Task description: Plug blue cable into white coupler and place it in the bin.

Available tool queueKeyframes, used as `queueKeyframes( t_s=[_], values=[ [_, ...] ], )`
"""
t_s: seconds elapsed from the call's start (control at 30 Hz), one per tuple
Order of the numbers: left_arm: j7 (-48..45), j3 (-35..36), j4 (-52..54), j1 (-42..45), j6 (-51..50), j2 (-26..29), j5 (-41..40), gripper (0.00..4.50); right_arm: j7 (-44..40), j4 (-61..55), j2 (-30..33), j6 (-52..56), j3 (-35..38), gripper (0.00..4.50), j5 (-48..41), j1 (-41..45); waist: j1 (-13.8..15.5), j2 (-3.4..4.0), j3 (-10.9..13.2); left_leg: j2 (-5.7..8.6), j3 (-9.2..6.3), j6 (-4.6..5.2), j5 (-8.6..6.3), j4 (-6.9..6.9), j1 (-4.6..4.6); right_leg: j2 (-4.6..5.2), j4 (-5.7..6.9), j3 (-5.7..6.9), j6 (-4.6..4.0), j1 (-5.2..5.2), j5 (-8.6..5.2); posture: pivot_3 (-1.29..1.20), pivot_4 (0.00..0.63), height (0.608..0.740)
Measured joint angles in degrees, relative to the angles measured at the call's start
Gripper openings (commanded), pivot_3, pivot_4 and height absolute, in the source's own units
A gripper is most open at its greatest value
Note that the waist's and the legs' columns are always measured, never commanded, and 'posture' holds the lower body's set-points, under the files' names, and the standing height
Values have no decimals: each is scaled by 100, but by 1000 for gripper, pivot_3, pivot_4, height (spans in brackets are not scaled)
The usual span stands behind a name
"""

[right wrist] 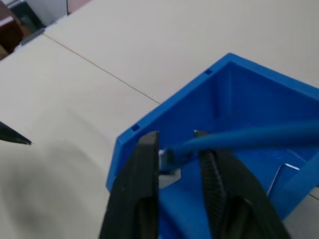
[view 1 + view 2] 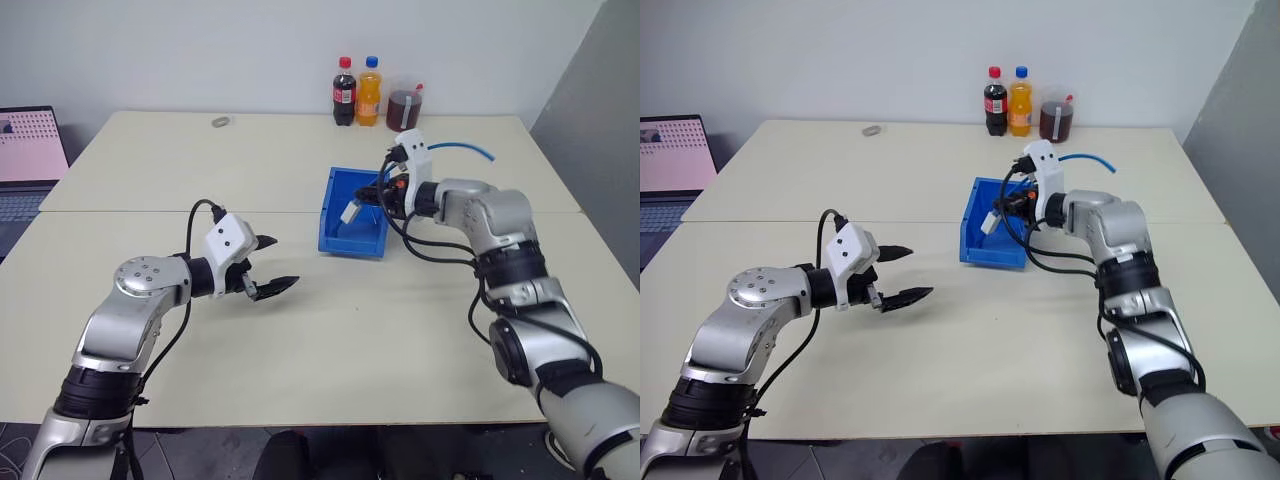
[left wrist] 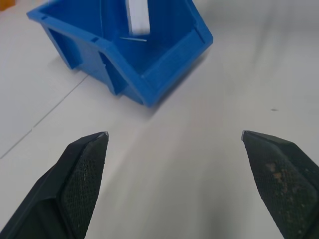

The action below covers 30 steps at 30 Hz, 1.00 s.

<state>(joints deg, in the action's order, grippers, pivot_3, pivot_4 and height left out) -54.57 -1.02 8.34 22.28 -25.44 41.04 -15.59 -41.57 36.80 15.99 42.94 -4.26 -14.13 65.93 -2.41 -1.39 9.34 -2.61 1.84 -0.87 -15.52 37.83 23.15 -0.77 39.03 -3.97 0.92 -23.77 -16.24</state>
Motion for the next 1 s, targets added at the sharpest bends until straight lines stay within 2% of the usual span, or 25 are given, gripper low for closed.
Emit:
queueKeyframes(
  t_s=[0.03, 0.07, 0.17, 0.27, 0.33, 0.37, 0.53, 0.63, 0.73, 0.87, 1.0],
  values=[
    [2, -46, -32, 54, 24, -16, 25, 4500, -79, 308, 25, -131, -49, 2068, 86, 156, -2, 1, 0, 2, 4, 0, 0, -3, 7, 1, 0, 1, 0, -8, 0, 0, 150, 740],
    [4, -87, -60, 100, 66, -26, 43, 4500, -170, 580, 72, -281, -103, 2443, 191, 307, 1, 0, 0, 0, 3, 0, 0, 2, 28, 4, 4, 1, 0, -27, 1, 0, 150, 740],
    [15, -125, -150, 139, 99, -66, 77, 4500, -471, 1023, 224, -571, -208, 3042, 409, 587, 9, 1, 0, -5, 0, -1, 1, 10, 72, 21, 3, 4, -1, -61, 2, 0, 150, 740],
    [18, -224, -190, 210, 109, -122, 119, 4500, -998, 1210, 433, -743, -495, 3732, 656, 735, 18, 2, 1, -3, 1, -1, 1, 8, 74, 28, 3, 11, -1, -61, 2, 0, 150, 740],
    [17, -255, -193, 256, 116, -150, 123, 4500, -1377, 1225, 595, -885, -730, 4380, 842, 741, 32, 2, 1, 0, 1, -1, 1, 10, 74, 30, 5, 12, -1, -60, 2, 0, 150, 740],
    [16, -260, -204, 283, 116, -154, 124, 4500, -1591, 1240, 701, -957, -855, 4467, 922, 740, 33, 2, 1, 1, 1, -1, 1, 11, 74, 30, 7, 12, 0, -60, 2, 0, 150, 740],
    [45, -208, -351, 329, 33, -169, 43, 4500, -2525, 1052, 1304, -1251, -1117, 4467, 1144, 618, 54, 3, 2, 2, -2, -1, 1, 14, 73, 30, 10, 23, 1, -58, 3, 0, 150, 740],
    [170, -10, -475, 285, -58, -133, 18, 4500, -2749, 543, 1617, -1210, -1023, 4467, 1089, 336, 42, 3, 2, -1, -2, -1, 1, 14, 73, 30, 11, 22, 1, -59, 3, 0, 150, 740],
    [362, 367, -531, 235, -69, -74, -36, 4500, -2665, -971, 1959, -756, -550, 4467, 754, -555, 68, 2, 1, -6, -17, -1, 1, 14, 77, 31, 9, 29, 1, -55, 3, 0, 150, 740],
    [508, 836, -807, 267, -259, 95, -179, 4500, -2314, -2986, 2347, 370, 271, 4467, 129, -1846, 87, 3, 2, 0, -23, -1, 1, 19, 78, 37, 12, 35, 1, -51, 2, 0, 150, 740],
    [490, 1042, -928, 391, -360, 203, -289, 4500, -1856, -4031, 2451, 1218, 1001, 4467, -395, -2376, 74, 3, 2, 9, -18, -3, 3, 29, 67, 37, 13, 35, 14, -37, 12, 0, 150, 740]
  ],
)
